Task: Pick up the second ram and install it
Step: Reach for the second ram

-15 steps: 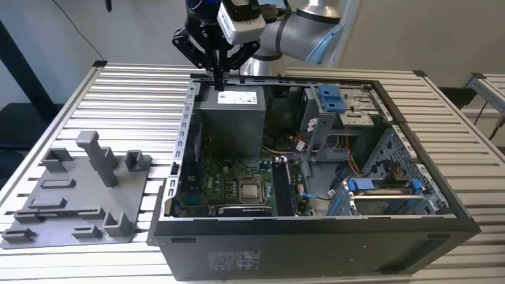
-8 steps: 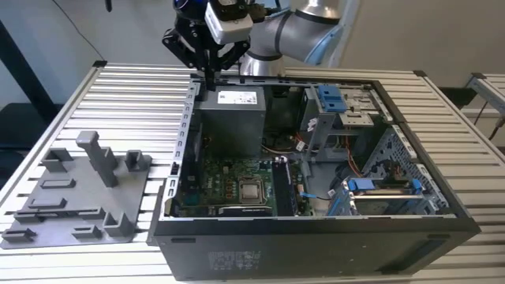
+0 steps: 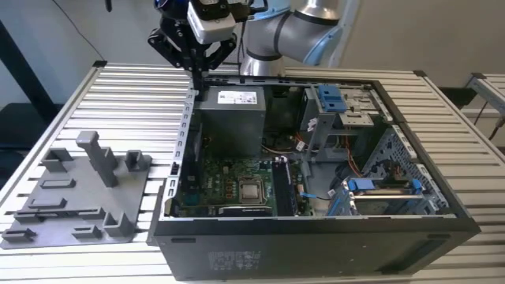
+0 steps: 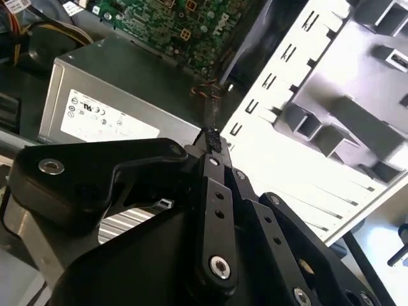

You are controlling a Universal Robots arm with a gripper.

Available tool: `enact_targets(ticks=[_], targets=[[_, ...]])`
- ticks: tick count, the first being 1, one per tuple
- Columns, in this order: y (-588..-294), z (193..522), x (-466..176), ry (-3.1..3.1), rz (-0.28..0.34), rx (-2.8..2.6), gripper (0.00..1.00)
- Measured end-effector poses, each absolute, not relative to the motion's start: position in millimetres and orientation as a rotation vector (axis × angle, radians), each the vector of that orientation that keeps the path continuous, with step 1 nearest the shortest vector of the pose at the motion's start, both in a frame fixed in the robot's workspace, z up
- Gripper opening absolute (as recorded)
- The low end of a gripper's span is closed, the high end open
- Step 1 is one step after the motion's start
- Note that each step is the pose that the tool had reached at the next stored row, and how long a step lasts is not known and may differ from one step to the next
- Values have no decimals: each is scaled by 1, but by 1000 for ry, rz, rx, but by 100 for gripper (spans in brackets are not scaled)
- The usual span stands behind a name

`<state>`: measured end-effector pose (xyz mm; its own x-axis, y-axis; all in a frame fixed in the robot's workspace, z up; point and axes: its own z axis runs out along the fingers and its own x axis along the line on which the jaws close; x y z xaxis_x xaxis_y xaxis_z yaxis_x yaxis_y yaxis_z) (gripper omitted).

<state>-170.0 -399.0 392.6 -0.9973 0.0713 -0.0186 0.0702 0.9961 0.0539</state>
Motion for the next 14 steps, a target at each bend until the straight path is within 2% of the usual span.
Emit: enact_targets(ticks=[14], targets=[[-399,393,-211,3118,84,111,11]])
